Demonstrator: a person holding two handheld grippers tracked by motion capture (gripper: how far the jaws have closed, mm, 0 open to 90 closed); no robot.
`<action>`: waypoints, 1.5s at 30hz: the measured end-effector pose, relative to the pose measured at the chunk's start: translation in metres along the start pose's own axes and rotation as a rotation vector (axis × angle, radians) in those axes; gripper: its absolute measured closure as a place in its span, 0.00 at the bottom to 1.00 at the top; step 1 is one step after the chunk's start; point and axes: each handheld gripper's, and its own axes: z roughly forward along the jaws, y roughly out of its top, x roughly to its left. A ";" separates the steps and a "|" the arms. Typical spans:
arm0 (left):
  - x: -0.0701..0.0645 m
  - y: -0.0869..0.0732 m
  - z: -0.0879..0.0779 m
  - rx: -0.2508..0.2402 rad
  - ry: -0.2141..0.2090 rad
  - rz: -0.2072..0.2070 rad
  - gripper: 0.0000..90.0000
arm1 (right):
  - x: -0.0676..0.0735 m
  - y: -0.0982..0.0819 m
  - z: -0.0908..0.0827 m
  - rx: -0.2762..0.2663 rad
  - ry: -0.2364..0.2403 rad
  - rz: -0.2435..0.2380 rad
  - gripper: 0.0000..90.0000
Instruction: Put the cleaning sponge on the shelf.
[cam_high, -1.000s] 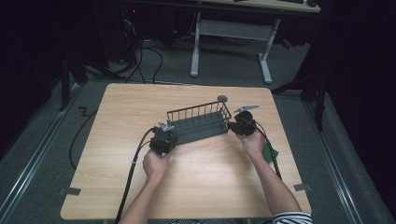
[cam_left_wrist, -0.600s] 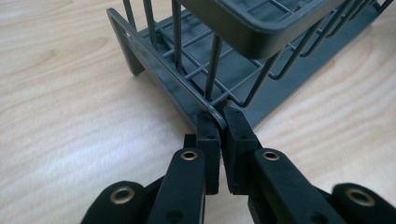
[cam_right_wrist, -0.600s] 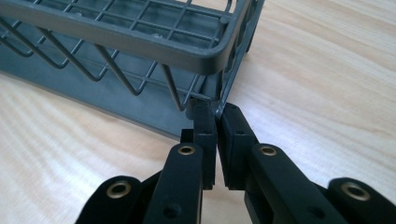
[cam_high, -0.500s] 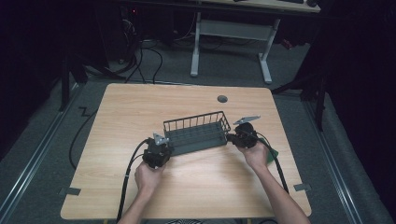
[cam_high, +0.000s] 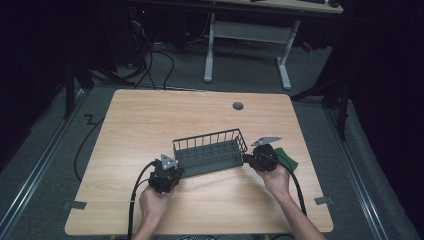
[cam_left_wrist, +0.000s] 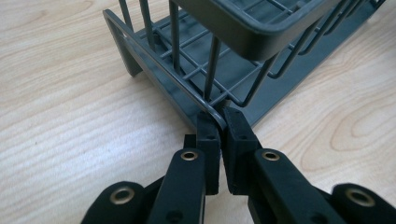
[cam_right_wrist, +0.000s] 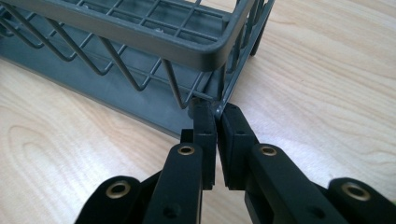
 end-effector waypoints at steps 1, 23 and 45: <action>0.000 -0.002 -0.001 -0.003 -0.004 -0.006 0.96 | 0.001 -0.002 -0.001 -0.003 0.004 0.004 0.96; 0.007 -0.014 -0.009 -0.043 -0.051 -0.036 0.49 | -0.002 -0.025 -0.012 -0.067 0.013 0.064 0.62; 0.054 -0.039 -0.015 -0.060 0.109 -0.089 0.37 | -0.030 -0.069 -0.046 -0.157 -0.139 0.129 0.47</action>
